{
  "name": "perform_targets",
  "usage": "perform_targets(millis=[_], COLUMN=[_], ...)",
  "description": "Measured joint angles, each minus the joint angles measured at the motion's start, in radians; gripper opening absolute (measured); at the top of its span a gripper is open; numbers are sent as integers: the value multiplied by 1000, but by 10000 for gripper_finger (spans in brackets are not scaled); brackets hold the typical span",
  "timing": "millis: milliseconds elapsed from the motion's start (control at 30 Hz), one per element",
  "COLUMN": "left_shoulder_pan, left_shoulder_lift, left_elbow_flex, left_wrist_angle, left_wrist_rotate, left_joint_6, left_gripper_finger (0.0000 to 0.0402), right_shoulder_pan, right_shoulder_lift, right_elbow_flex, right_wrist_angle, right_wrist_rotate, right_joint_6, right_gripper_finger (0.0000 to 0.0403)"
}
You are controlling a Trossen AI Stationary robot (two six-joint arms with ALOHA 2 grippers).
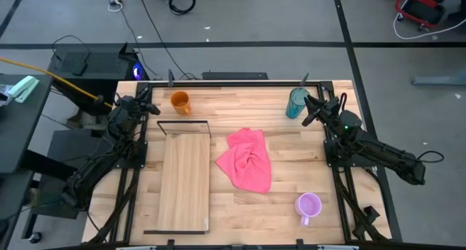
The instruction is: Stack small to large cups/mugs on shelf
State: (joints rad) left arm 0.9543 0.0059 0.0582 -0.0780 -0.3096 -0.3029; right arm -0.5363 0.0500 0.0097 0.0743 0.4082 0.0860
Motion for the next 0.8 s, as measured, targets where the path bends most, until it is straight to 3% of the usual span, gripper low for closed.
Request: perform_targets(millis=[800], left_shoulder_pan=[0], left_shoulder_lift=[0], left_elbow_flex=[0], left_wrist_angle=[0], left_wrist_rotate=[0], left_joint_6=[0], left_gripper_finger=[89], right_shoulder_pan=[0], right_shoulder_lift=[0], right_elbow_flex=[0], right_wrist_angle=[0], right_wrist_rotate=[0], right_joint_6=[0], right_gripper_finger=[87])
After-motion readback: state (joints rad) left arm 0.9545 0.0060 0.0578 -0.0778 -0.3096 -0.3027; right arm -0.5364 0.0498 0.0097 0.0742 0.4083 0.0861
